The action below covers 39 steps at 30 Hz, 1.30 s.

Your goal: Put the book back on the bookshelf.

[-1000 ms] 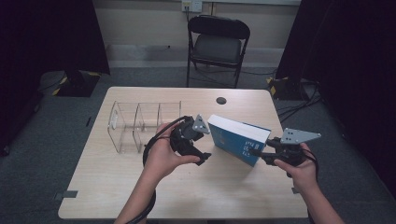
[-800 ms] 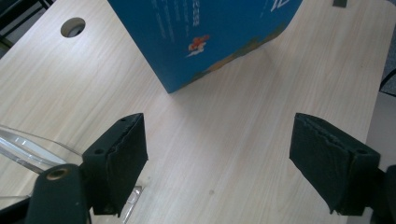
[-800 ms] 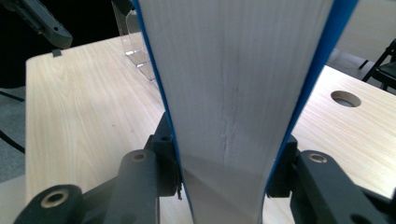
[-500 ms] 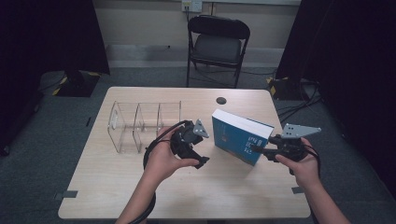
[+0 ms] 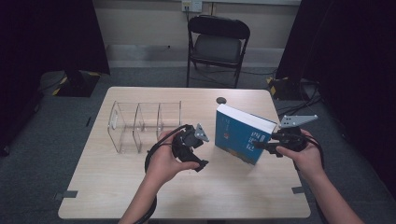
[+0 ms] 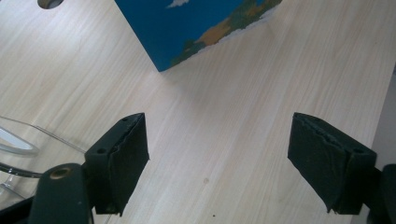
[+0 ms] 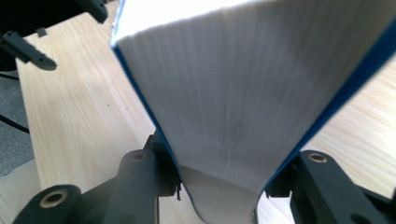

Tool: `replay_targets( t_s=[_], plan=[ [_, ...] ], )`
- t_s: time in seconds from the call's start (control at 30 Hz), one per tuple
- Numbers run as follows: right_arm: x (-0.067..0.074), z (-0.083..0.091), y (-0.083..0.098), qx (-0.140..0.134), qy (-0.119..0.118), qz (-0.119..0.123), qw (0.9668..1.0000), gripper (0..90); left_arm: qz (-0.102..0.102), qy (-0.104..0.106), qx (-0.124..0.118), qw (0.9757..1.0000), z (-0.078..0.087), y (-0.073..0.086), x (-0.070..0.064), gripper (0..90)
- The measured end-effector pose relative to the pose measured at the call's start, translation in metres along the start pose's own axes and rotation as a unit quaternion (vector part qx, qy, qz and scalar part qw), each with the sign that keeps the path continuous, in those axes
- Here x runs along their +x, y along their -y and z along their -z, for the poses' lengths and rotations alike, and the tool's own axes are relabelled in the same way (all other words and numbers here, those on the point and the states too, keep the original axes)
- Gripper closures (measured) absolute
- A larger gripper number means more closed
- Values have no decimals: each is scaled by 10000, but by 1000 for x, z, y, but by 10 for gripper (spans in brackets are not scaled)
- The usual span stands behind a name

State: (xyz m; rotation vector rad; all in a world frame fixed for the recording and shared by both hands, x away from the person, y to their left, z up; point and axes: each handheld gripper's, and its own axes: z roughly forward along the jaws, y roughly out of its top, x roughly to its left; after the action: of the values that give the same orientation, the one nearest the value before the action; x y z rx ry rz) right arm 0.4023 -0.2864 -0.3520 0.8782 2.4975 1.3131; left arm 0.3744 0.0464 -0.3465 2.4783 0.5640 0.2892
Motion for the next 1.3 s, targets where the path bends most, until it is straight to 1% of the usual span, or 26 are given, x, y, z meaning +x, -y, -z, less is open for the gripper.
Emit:
replay_targets(
  t_s=[0.1,0.13,0.2,0.23,0.27,0.33,0.37,0.4,0.53,0.6,0.67,0.7,0.73,0.77,0.8,0.87,0.9,0.97,1.0,1.03,1.07,1.1,1.2,1.27,1.3],
  plan=[
    [-4,0,-4,132,46,16,9999,580,15,43,56,10000,-4,2,-1,202],
    [-5,0,-5,175,66,77,9998,581,43,38,49,10000,-6,3,-1,202],
    [-7,1,-7,276,92,0,9996,580,49,72,91,9999,-9,4,-1,202],
    [-7,0,-9,327,121,11,9994,580,63,85,107,9999,-10,5,-1,203],
    [-7,0,-10,393,176,5,9991,580,75,90,109,9999,-12,6,-1,202],
    [-7,0,-13,491,279,72,9984,582,77,156,111,9998,-14,7,-1,199],
    [-7,0,-14,531,300,21,9981,582,79,173,118,9997,-15,7,-1,198],
    [-8,1,-15,570,357,26,9977,581,93,194,117,9997,-16,8,-2,198],
    [-9,0,-17,601,318,130,9976,580,121,247,147,9995,-22,11,-2,196],
    [-9,0,-18,592,316,109,9977,571,128,265,189,9994,-25,13,-2,198],
    [-9,0,-20,479,323,140,9982,558,96,302,252,9992,-27,14,-2,201],
    [-8,0,-22,442,323,138,9984,550,147,309,244,9991,-29,15,-2,201],
    [-8,-1,-24,405,305,132,9986,541,115,329,259,9991,-30,16,-2,201],
    [-8,-1,-26,381,307,147,9987,530,177,342,243,9990,-31,17,-3,201],
    [-7,-2,-28,366,326,194,9986,520,140,347,273,9989,-32,18,-3,202],
    [-6,-4,-33,427,347,237,9982,520,216,372,247,9988,-35,20,-4,202],
    [-6,-6,-35,411,339,257,9982,524,162,380,296,9987,-35,21,-4,202],
    [-6,-8,-38,470,322,265,9980,531,200,417,275,9986,-38,24,-4,204],
    [-6,-10,-39,504,315,232,9980,542,193,439,275,9985,-38,25,-4,206],
    [-6,-10,-40,586,334,194,9975,542,234,452,257,9984,-39,26,-4,208],
    [-7,-11,-41,640,345,186,9972,548,259,456,254,9983,-40,28,-4,208],
    [-8,-11,-42,688,330,220,9968,550,237,473,259,9983,-41,29,-4,208],
    [-10,-11,-43,808,319,149,9961,544,223,497,320,9980,-44,31,-3,208],
    [-11,-11,-44,881,319,72,9956,538,287,501,288,9979,-46,33,-4,210],
    [-11,-11,-45,902,320,47,9954,532,272,501,294,9979,-46,33,-3,210]
  ],
)
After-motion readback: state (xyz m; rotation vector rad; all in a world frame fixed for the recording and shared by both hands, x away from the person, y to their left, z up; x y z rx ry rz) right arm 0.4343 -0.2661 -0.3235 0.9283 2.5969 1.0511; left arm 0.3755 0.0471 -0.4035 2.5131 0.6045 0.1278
